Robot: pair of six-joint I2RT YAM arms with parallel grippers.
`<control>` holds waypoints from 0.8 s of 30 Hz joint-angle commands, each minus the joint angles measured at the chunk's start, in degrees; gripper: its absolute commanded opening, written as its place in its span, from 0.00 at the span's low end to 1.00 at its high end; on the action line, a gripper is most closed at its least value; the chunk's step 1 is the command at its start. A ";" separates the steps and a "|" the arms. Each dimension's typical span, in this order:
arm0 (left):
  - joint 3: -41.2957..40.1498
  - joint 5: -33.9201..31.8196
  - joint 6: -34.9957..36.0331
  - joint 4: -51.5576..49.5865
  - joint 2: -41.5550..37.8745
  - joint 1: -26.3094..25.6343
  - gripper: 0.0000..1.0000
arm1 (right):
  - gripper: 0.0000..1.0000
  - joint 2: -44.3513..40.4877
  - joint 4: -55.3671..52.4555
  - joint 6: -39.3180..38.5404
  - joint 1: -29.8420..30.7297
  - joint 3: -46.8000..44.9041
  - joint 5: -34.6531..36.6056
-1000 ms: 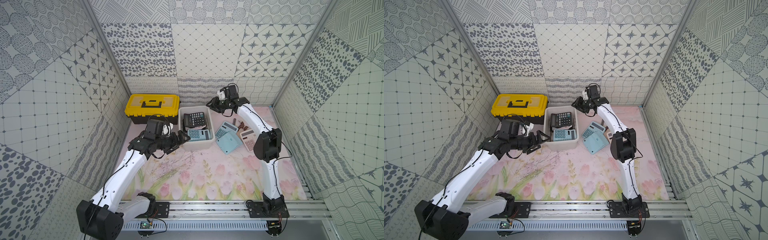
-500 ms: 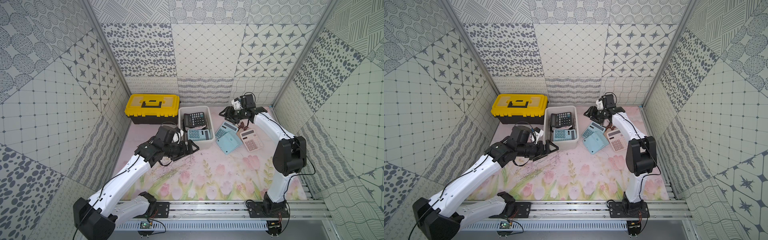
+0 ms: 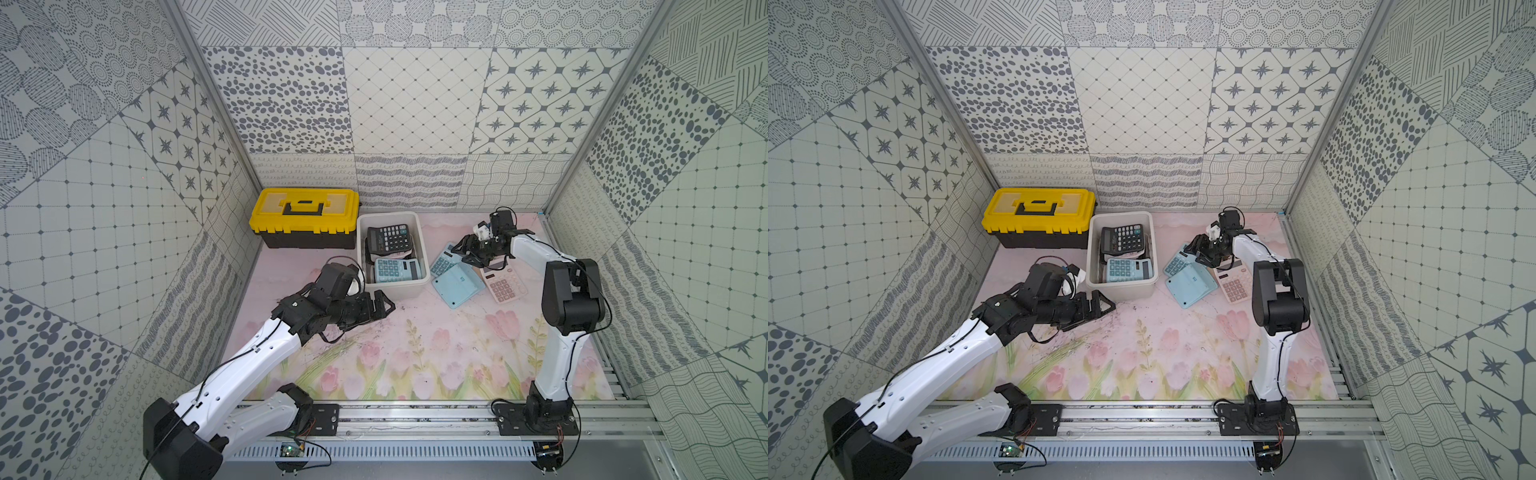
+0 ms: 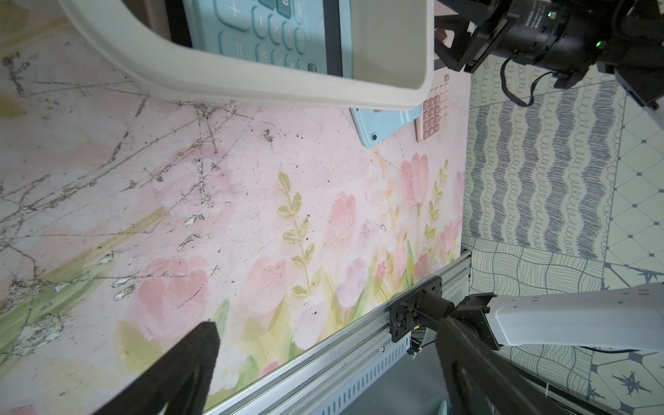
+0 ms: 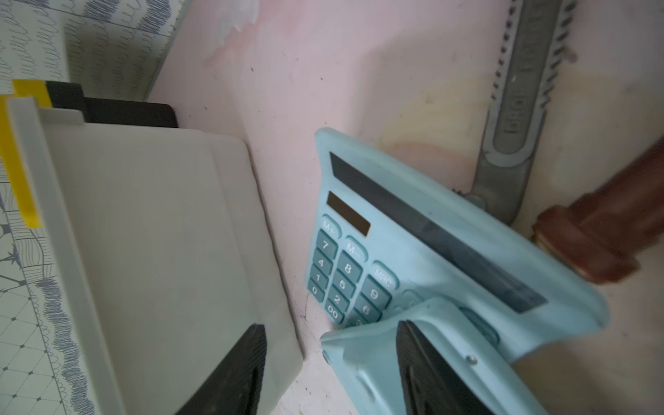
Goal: Put the calculator in the storage box
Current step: Adjust the calculator at the center of the board.
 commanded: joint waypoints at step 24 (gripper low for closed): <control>-2.39 -1.92 -0.38 5.85 4.61 -2.46 1.00 | 0.64 -23.10 8.98 -0.86 1.48 -32.17 -2.88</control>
